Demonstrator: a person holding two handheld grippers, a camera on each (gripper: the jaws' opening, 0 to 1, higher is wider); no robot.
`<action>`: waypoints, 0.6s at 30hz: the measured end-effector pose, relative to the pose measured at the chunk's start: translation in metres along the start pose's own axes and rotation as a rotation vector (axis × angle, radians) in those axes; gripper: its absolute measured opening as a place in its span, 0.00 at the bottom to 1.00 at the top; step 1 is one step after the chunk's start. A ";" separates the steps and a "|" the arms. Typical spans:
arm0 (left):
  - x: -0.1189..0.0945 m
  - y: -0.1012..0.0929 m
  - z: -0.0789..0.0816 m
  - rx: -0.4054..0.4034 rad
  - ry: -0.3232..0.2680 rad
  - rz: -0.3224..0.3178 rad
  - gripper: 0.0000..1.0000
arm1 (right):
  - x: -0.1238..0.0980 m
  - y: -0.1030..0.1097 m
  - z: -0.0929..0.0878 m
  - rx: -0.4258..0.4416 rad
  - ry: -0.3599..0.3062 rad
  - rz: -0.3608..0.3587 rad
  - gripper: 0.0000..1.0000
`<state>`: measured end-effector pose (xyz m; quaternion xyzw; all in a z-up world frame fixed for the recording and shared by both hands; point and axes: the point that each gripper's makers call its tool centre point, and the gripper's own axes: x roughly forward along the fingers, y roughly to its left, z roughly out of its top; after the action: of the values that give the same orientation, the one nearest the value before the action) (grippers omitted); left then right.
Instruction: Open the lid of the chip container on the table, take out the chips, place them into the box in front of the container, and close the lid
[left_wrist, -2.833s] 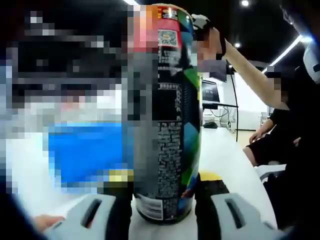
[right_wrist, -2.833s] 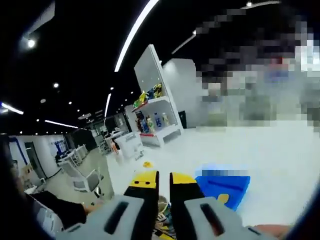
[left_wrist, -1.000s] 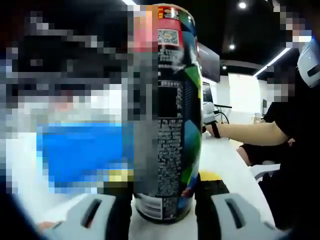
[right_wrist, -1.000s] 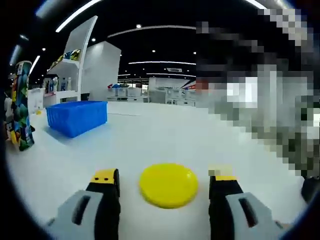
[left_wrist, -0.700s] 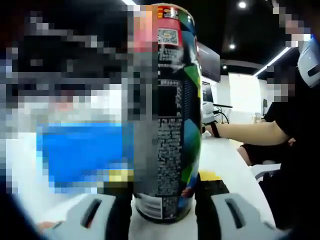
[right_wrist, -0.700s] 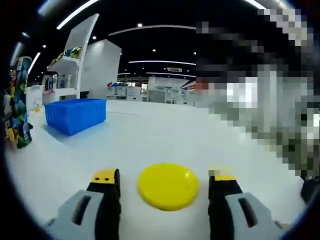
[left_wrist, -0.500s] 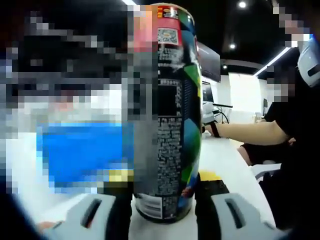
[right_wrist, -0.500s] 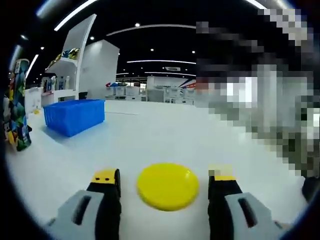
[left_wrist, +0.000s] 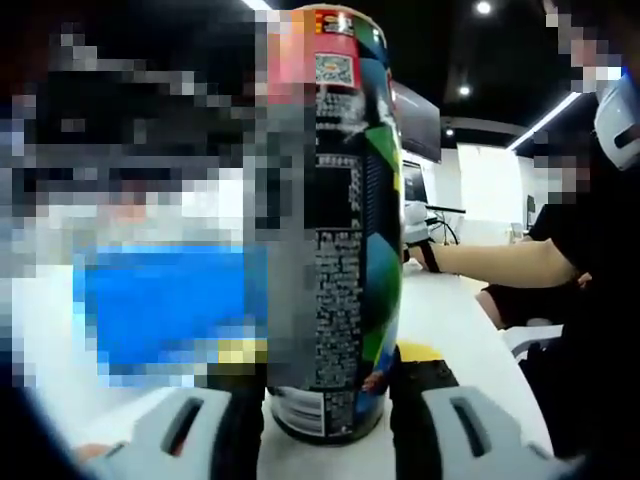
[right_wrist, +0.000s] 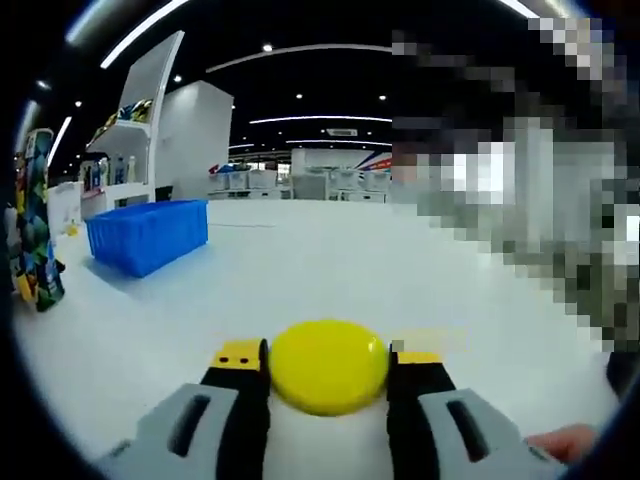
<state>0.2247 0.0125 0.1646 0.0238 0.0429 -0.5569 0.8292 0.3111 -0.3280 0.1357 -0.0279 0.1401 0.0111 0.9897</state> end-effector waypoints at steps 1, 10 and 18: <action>0.000 0.000 0.000 0.000 0.000 0.000 0.49 | 0.001 0.001 -0.001 0.001 -0.002 0.004 0.44; 0.000 0.000 -0.001 -0.001 0.004 0.001 0.49 | 0.003 0.006 -0.004 -0.001 0.000 0.001 0.43; 0.000 0.000 -0.001 0.003 0.005 0.001 0.49 | 0.003 0.002 0.007 0.014 -0.042 -0.002 0.44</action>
<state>0.2243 0.0127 0.1637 0.0267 0.0441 -0.5563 0.8294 0.3164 -0.3252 0.1418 -0.0210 0.1191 0.0097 0.9926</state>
